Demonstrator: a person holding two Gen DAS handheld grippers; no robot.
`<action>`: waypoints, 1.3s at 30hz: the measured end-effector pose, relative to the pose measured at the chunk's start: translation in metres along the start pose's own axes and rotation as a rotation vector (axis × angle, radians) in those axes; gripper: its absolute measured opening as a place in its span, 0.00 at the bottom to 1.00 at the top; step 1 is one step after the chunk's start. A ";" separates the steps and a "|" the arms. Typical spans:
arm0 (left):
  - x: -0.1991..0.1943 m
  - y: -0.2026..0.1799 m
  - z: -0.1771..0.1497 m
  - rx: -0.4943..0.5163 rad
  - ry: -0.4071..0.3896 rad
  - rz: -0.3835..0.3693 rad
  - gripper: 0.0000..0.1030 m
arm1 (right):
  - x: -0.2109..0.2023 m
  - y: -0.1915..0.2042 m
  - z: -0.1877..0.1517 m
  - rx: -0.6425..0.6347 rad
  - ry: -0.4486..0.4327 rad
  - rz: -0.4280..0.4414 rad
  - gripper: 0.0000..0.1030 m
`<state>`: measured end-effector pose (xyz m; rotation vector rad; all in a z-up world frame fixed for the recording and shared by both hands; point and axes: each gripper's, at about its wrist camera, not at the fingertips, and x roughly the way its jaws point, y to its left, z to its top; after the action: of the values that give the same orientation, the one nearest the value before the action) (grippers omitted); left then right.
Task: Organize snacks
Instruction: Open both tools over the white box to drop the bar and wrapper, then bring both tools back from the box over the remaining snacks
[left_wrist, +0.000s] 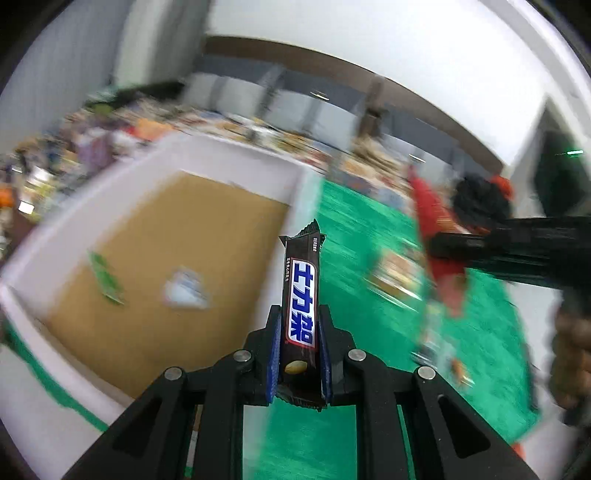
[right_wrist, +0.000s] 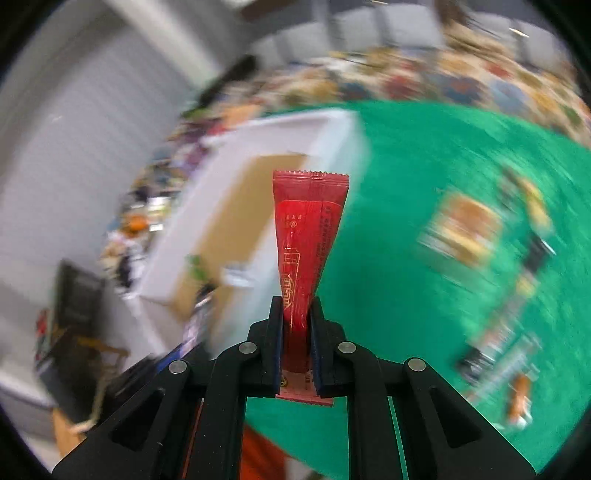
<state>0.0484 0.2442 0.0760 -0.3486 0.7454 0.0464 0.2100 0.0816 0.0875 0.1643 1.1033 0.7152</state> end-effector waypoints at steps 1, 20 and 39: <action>-0.001 0.017 0.010 -0.009 -0.008 0.043 0.17 | 0.005 0.019 0.006 -0.025 0.007 0.036 0.13; -0.015 -0.020 -0.027 0.023 -0.016 -0.067 0.86 | -0.029 -0.166 -0.066 0.013 -0.186 -0.486 0.69; 0.196 -0.152 -0.102 0.311 0.216 0.062 0.97 | -0.093 -0.331 -0.204 0.246 -0.269 -0.757 0.77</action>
<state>0.1509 0.0516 -0.0807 -0.0334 0.9623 -0.0499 0.1585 -0.2735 -0.0899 0.0394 0.8951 -0.1196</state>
